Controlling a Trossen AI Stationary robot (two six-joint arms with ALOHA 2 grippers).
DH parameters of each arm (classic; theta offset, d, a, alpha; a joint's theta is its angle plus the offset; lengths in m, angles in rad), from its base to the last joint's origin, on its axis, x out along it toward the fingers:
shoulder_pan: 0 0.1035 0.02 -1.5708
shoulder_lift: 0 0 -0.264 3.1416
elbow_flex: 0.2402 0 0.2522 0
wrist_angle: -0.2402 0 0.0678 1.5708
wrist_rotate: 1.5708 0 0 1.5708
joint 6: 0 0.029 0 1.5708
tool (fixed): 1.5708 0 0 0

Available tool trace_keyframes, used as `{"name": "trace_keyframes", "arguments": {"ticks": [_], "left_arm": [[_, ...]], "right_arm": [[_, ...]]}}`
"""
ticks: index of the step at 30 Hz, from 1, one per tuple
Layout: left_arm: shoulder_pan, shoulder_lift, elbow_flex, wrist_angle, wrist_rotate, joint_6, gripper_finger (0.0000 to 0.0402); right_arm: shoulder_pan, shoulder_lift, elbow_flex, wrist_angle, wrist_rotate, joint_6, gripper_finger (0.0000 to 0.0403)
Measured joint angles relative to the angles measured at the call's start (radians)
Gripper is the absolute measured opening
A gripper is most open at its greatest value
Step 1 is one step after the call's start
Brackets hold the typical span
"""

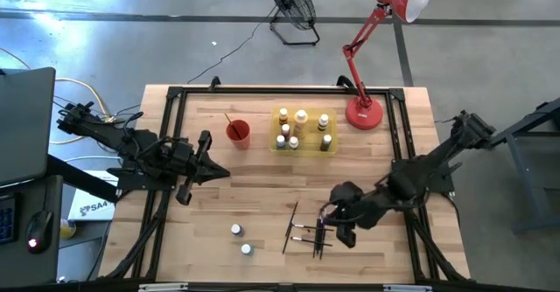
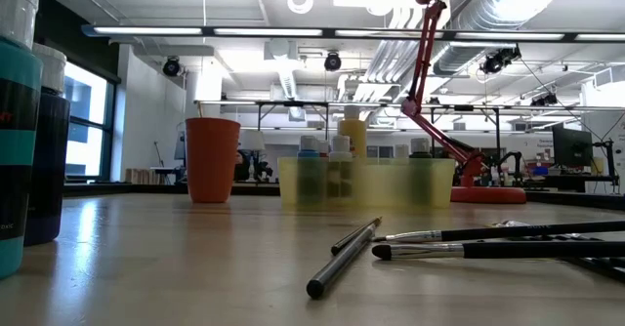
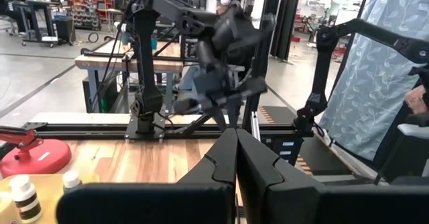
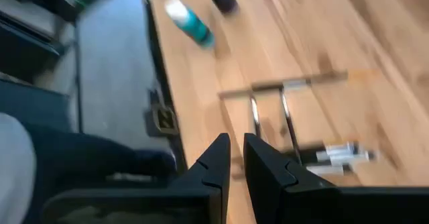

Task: Pick & Place Paint Supplies
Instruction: Put the silver paintbrush into the orange cup

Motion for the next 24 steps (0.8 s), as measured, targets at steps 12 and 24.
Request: {"name": "trace_keyframes", "arguments": {"ticks": [12,24], "left_arm": [[0.001,0.0,0.0,-0.02,0.0,0.0,0.0],[0.001,0.0,0.0,-0.02,0.0,0.0,0.0]], "right_arm": [[-0.002,0.134,0.0,-0.017,-0.003,0.011,0.0034],[-0.01,0.156,0.0,-0.015,0.125,-0.013,0.0034]]}}
